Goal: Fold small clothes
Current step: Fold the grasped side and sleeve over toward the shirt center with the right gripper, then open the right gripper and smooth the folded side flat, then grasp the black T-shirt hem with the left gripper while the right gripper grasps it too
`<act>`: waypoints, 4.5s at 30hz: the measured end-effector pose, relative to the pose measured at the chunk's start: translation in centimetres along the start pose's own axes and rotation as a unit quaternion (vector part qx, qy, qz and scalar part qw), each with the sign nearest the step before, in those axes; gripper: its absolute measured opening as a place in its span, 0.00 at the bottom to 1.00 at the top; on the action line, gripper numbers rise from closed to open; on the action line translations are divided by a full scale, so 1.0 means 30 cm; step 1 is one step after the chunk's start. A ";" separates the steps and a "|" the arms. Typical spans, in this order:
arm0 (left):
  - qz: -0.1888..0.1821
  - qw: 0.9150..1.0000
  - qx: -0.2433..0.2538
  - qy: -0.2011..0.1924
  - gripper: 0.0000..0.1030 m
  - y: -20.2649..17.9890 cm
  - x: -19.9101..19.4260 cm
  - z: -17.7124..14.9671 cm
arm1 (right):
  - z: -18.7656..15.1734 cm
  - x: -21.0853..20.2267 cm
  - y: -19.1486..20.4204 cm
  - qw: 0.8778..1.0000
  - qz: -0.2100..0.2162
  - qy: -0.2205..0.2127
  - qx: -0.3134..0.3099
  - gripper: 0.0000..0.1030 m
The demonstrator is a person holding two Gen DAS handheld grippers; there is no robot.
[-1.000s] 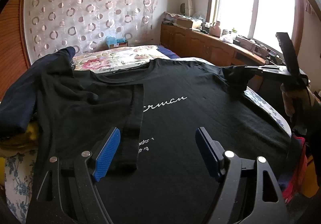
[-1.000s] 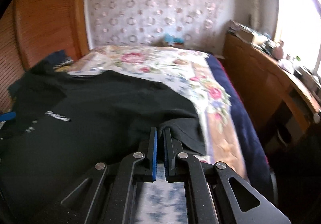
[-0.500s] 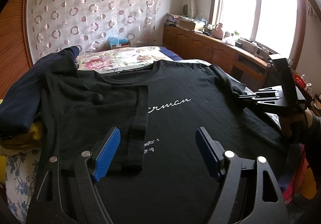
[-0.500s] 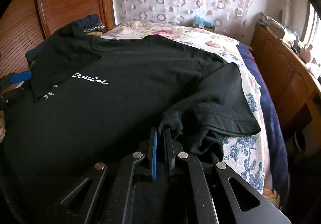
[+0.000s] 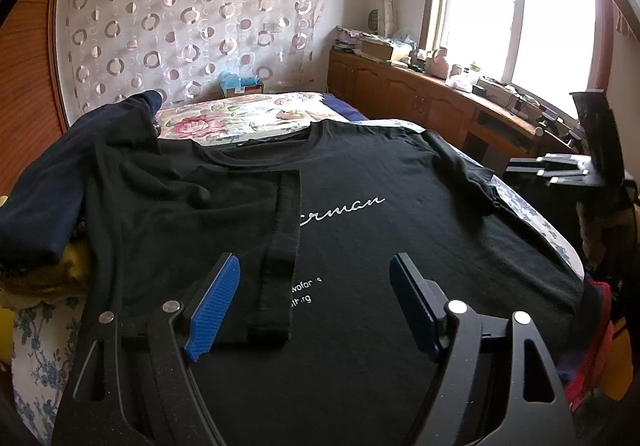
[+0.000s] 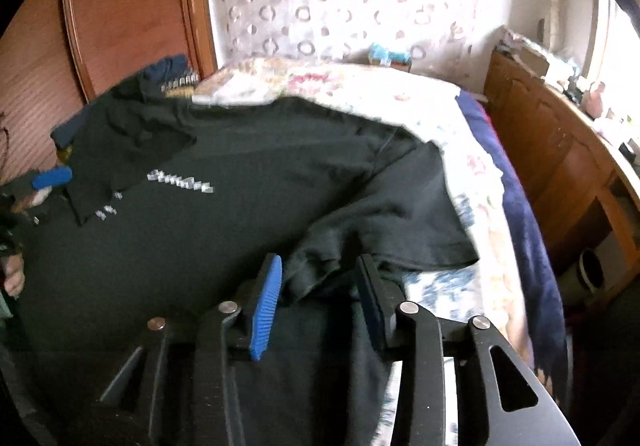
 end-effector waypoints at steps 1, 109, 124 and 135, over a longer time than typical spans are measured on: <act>0.000 1.000 0.000 0.000 0.76 0.001 0.000 0.002 | 0.003 -0.014 -0.010 1.000 0.001 -0.007 0.000 0.40; 0.102 0.994 -0.026 0.026 0.59 0.564 0.191 0.339 | 0.246 0.523 -0.231 0.998 -0.010 0.062 0.014 0.51; 0.096 0.993 -0.018 0.070 0.43 0.583 0.300 0.358 | 0.267 0.578 -0.248 0.998 -0.006 0.055 0.014 0.52; 0.068 0.997 -0.011 0.042 0.03 0.524 0.240 0.380 | 0.268 0.573 -0.245 0.998 0.001 0.056 0.007 0.46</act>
Point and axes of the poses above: each gripper's, at about its wrist camera, not at the fingertips, and x roughly the way its jaws point, y to its left, z to its top, the point moved 9 cm from there along x, roughly the way its jaws point, and after that the axes turned 3 degrees about z, right-handed, at the moved point
